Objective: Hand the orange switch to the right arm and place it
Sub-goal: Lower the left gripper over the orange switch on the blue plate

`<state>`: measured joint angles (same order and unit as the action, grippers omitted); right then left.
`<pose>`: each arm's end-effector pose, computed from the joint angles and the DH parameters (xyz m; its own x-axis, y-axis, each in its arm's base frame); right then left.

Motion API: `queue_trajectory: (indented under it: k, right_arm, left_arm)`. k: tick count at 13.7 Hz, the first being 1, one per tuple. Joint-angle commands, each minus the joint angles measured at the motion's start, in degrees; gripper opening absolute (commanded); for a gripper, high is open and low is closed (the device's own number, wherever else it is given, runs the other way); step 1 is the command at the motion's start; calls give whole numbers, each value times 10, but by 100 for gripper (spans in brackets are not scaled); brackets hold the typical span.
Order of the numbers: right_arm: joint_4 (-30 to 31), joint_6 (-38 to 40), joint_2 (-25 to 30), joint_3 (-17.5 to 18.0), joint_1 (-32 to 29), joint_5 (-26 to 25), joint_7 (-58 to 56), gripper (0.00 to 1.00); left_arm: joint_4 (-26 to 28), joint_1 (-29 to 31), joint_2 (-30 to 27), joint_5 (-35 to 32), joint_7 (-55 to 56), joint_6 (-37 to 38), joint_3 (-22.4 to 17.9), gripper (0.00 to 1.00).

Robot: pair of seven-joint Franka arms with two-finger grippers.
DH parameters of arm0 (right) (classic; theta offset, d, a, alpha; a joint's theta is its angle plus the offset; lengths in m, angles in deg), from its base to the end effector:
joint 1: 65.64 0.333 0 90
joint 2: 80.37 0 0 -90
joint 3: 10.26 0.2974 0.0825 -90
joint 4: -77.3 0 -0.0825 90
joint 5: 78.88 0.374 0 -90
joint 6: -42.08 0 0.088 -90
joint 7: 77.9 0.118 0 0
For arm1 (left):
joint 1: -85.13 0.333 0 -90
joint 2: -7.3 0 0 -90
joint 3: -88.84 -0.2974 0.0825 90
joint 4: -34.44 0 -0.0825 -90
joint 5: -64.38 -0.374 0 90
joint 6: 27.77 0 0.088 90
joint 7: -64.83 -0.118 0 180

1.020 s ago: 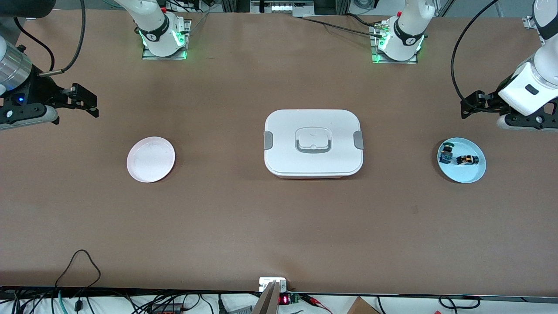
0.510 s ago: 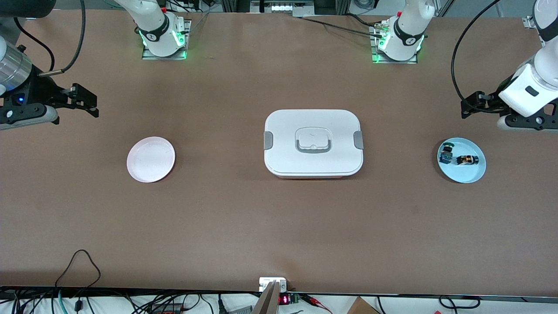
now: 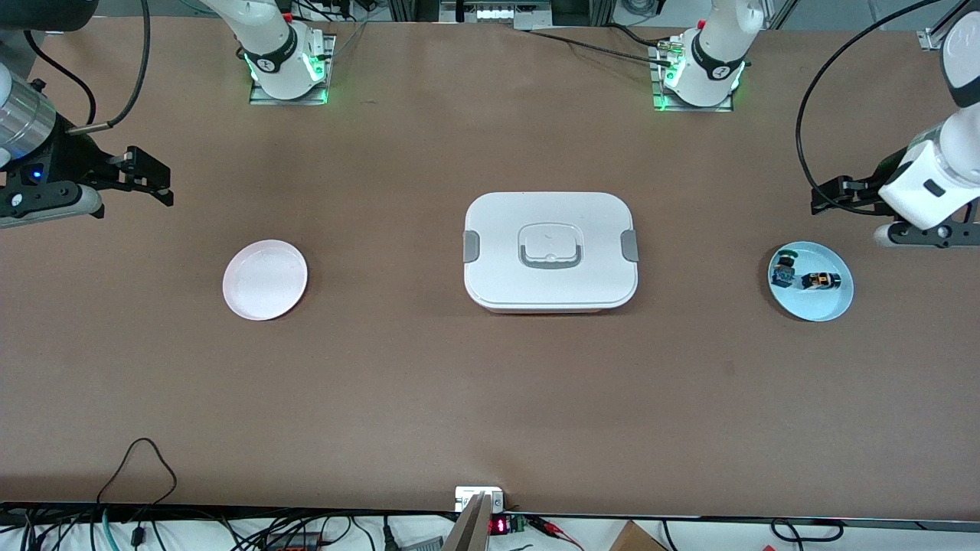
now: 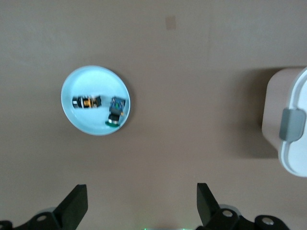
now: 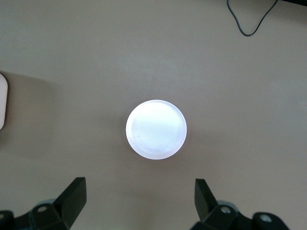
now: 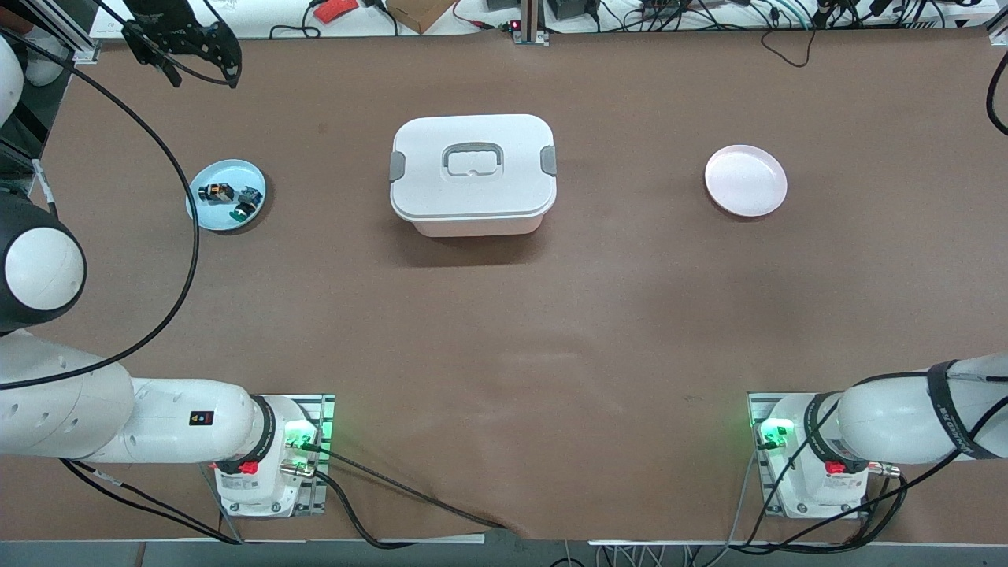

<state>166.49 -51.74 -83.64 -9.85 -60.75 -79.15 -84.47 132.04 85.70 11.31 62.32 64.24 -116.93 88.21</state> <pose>0.5649 0.0518 0.5757 0.9783 0.2060 0.0231 0.2058 -0.9786 0.0070 0.5463 0.0156 0.4953 0.9763 0.0108 -0.2159 0.0036 -0.9994 -0.0338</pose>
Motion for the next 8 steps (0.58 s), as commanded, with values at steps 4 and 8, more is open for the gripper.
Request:
queue_trajectory:
  k: [4,8]
  right_arm:
    - [-8,7,-1,0,2,1,9,100]
    - [-8,7,-1,0,2,0,9,100]
  left_arm:
    - [10,77,40,7,-8,43,1,100]
    - [40,132,84,7,-10,-27,0,100]
